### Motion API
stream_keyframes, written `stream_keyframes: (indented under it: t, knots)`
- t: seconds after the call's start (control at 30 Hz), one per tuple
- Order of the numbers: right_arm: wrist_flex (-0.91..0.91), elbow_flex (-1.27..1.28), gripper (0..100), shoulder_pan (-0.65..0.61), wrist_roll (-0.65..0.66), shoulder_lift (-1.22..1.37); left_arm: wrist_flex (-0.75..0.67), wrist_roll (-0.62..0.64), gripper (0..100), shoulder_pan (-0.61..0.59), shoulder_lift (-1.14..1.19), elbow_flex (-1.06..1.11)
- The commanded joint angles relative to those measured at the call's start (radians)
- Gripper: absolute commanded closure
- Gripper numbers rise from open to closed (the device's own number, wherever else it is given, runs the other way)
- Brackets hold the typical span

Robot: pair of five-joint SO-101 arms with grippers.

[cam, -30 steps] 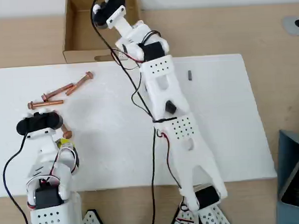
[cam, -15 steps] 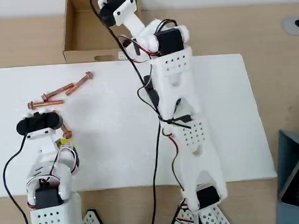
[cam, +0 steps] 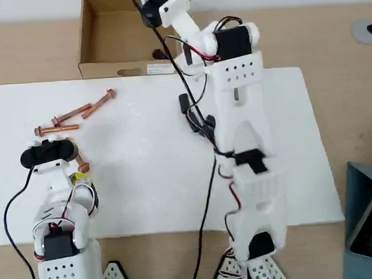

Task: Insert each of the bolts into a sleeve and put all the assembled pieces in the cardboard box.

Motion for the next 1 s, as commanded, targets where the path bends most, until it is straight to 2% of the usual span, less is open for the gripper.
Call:
stream_keyframes:
  t: [0.0, 0.17, 0.43, 0.57, 0.8, 0.97]
  knots:
    - [0.021, 0.251, 86.9, 0.012, 0.006, -0.157, 0.002, -0.005, 100, -0.005, -0.007, -0.005]
    - [0.012, 0.478, 86.9, 0.013, 0.005, -0.196, 0.002, -0.005, 100, -0.005, -0.007, -0.005]
    - [-0.110, 0.653, 86.6, 0.010, -0.028, -0.193, 0.002, -0.005, 100, -0.005, -0.007, -0.005]
    - [-0.169, 0.733, 80.0, 0.010, -0.031, -0.193, 0.002, -0.005, 100, -0.005, -0.007, -0.005]
    - [-0.256, 0.777, 79.6, -0.004, -0.031, -0.150, 0.002, -0.005, 100, -0.005, -0.007, -0.005]
    - [-0.281, 0.704, 79.6, -0.018, -0.054, -0.045, 0.002, -0.005, 100, -0.005, -0.007, -0.005]
